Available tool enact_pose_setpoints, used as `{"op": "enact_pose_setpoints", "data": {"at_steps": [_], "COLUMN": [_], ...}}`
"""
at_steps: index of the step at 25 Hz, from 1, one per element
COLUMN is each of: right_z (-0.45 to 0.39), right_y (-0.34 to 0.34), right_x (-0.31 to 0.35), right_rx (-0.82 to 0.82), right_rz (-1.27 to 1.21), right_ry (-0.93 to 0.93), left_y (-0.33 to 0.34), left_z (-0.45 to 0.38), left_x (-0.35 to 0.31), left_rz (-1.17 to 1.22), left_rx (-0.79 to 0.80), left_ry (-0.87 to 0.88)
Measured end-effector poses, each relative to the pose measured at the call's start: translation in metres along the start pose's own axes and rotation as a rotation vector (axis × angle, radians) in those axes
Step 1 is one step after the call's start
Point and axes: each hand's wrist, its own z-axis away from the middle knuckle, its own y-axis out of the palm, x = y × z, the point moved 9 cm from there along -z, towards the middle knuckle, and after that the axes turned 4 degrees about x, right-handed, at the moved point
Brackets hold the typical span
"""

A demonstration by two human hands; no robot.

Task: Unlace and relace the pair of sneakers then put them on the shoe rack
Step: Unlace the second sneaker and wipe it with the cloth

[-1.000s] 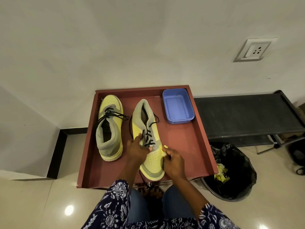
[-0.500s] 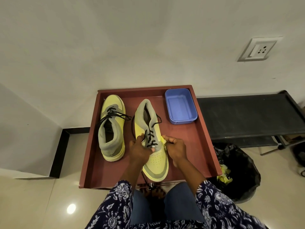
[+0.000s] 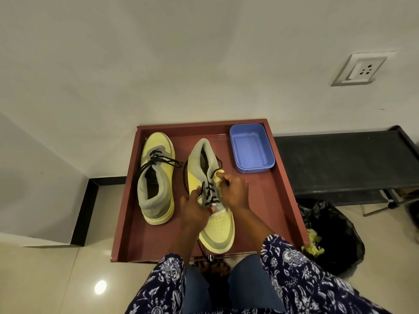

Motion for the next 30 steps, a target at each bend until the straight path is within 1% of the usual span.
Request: {"op": "enact_pose_setpoints", "data": {"at_steps": [2, 6, 8, 13, 15, 17, 20, 24, 27, 30], "right_z": [0.012, 0.039, 0.048, 0.071, 0.081, 0.083, 0.070, 0.040, 0.015, -0.008], "right_y": [0.002, 0.003, 0.000, -0.008, -0.007, -0.002, 0.010, 0.016, 0.017, 0.014], "right_x": [-0.004, -0.014, -0.022, -0.042, -0.059, -0.082, -0.099, -0.098, -0.086, -0.071], "right_rx": [0.019, 0.022, 0.001, 0.005, 0.026, 0.026, 0.050, 0.115, 0.186, 0.174], "right_rz": [0.036, 0.076, 0.076, 0.010, -0.079, -0.226, -0.382, -0.408, -0.327, -0.256], "right_ry": [-0.041, -0.110, -0.099, 0.021, 0.145, 0.302, 0.427, 0.473, 0.448, 0.415], "left_y": [0.000, 0.000, 0.000, 0.001, 0.001, 0.001, 0.000, 0.000, 0.001, 0.003], "left_z": [0.000, 0.002, 0.002, 0.002, 0.002, 0.003, 0.003, 0.002, 0.002, 0.001], "left_x": [0.000, 0.001, 0.001, 0.001, 0.001, 0.000, 0.000, -0.001, 0.000, 0.003], "left_rz": [-0.015, 0.028, 0.041, 0.047, 0.045, 0.054, 0.059, 0.047, 0.049, 0.061], "left_rx": [0.000, 0.006, 0.010, 0.021, 0.025, 0.025, 0.027, 0.026, 0.024, 0.034], "left_ry": [0.001, -0.006, -0.009, -0.013, -0.005, -0.003, -0.012, -0.016, -0.022, -0.040]}}
